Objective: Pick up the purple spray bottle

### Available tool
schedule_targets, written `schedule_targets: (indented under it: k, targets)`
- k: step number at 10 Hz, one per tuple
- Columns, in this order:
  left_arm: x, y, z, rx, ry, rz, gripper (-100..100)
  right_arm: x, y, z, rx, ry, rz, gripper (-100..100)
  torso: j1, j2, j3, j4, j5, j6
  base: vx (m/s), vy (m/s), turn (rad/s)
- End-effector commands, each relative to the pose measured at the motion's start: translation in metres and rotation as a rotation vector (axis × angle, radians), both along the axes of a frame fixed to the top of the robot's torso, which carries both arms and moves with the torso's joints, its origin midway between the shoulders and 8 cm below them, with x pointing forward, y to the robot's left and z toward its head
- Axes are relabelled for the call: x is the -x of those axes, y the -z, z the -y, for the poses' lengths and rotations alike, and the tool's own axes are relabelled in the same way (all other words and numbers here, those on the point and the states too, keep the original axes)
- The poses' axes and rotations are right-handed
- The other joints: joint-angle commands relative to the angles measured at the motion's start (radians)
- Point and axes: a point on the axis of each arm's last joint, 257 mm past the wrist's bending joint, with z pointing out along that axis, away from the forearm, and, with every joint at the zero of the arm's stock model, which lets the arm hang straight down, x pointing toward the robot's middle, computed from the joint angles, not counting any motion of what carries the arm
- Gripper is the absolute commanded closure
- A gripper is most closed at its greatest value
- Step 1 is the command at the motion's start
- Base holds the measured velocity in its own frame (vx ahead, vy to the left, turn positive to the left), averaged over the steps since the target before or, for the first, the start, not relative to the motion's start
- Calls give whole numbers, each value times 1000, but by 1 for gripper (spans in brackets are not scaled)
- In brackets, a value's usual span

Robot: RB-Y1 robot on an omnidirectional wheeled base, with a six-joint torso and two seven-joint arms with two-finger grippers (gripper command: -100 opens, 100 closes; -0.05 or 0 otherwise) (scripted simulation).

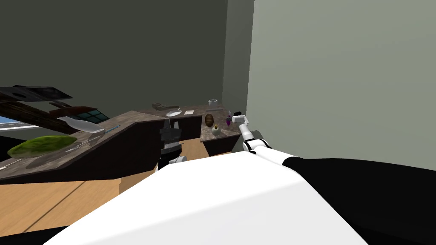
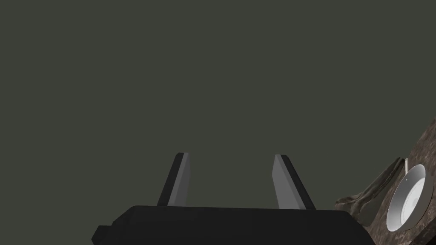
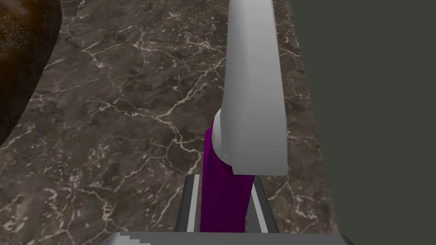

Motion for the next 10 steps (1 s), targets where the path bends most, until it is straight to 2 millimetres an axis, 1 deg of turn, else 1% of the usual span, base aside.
schedule_targets:
  k: [1,3,4,5,6,8,9,10]
  targets:
    - [0,0,0,0,0,0,0,3,1,-15,6,-10,-1,100,0,0,0,0,0,0,36,-81,-49]
    - [0,0,0,0,0,0,0,11,1,-62,1,-42,-7,100,2,-1,-1,-1,0,0,27,-81,-145]
    - [0,0,0,0,0,0,0,10,-3,-62,4,-42,4,100,1,0,-1,-2,0,0,21,-74,-60]
    - [0,0,0,0,0,0,0,14,-7,-85,1,-56,8,100,1,0,-1,-2,0,1,26,-98,-117]
    - [0,0,0,0,0,0,0,14,-8,-85,1,-56,9,100,0,0,-1,-2,-1,1,23,-70,-54]
    - [0,0,0,0,0,0,0,23,-20,-130,-11,-79,25,100,2,0,-1,-2,0,1,40,-73,-170]
    - [0,0,0,0,0,0,0,22,-20,-117,-6,-75,21,100,1,0,-1,-1,0,1,23,-38,-25]
    - [0,0,0,0,0,0,0,22,-21,-119,-8,-75,21,0,2,0,-1,-2,0,1,3,-6,4]
